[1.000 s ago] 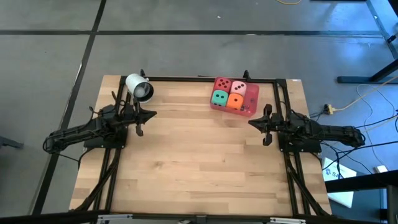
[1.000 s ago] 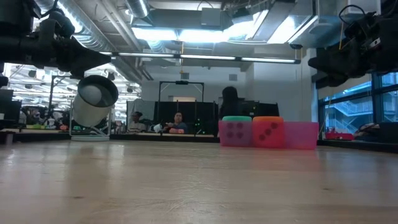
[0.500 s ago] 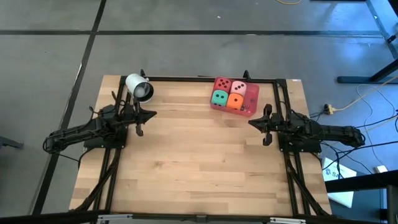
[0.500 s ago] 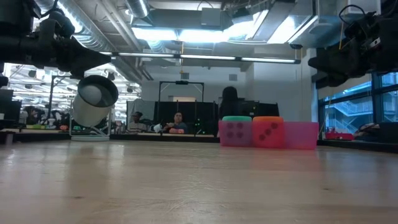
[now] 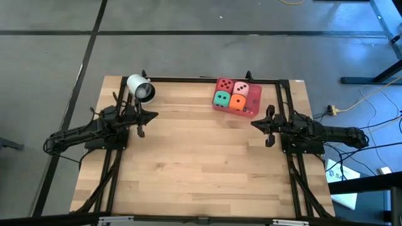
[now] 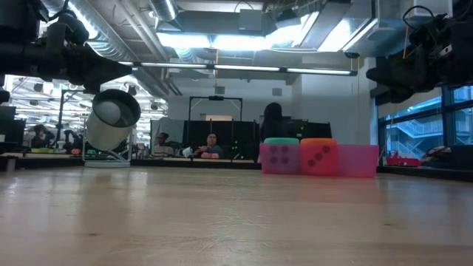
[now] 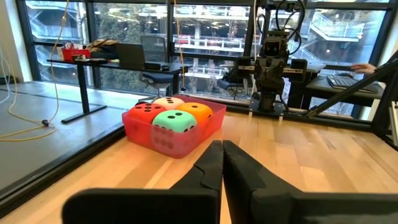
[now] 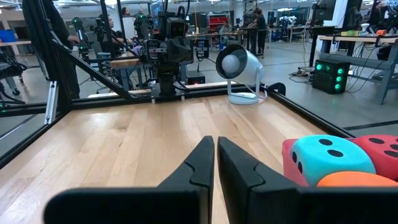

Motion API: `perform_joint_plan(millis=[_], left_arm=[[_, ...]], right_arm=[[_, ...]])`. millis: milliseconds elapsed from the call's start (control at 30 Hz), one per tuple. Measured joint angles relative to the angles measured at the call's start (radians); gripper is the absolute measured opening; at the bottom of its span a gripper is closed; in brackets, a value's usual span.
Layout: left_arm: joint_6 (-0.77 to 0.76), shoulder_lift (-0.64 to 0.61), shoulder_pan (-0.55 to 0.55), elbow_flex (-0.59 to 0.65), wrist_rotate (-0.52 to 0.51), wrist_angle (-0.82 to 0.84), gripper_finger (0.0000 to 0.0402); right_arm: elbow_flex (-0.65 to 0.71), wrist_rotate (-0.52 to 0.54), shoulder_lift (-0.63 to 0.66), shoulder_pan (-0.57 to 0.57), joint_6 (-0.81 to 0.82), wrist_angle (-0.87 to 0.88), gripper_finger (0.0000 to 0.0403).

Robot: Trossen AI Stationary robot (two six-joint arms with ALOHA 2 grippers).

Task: Pick & Place Dice
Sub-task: Return to Home Position

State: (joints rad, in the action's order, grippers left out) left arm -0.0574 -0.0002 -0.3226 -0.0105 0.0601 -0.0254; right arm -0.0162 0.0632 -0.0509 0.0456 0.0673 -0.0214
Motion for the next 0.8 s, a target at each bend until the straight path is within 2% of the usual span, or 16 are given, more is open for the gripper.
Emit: perform_joint_plan(millis=[800], left_arm=[[0.000, 0.000, 0.000, 0.000, 0.000, 0.000, 0.0013]], right_arm=[[0.000, 0.000, 0.000, 0.000, 0.003, 0.000, 0.0023]])
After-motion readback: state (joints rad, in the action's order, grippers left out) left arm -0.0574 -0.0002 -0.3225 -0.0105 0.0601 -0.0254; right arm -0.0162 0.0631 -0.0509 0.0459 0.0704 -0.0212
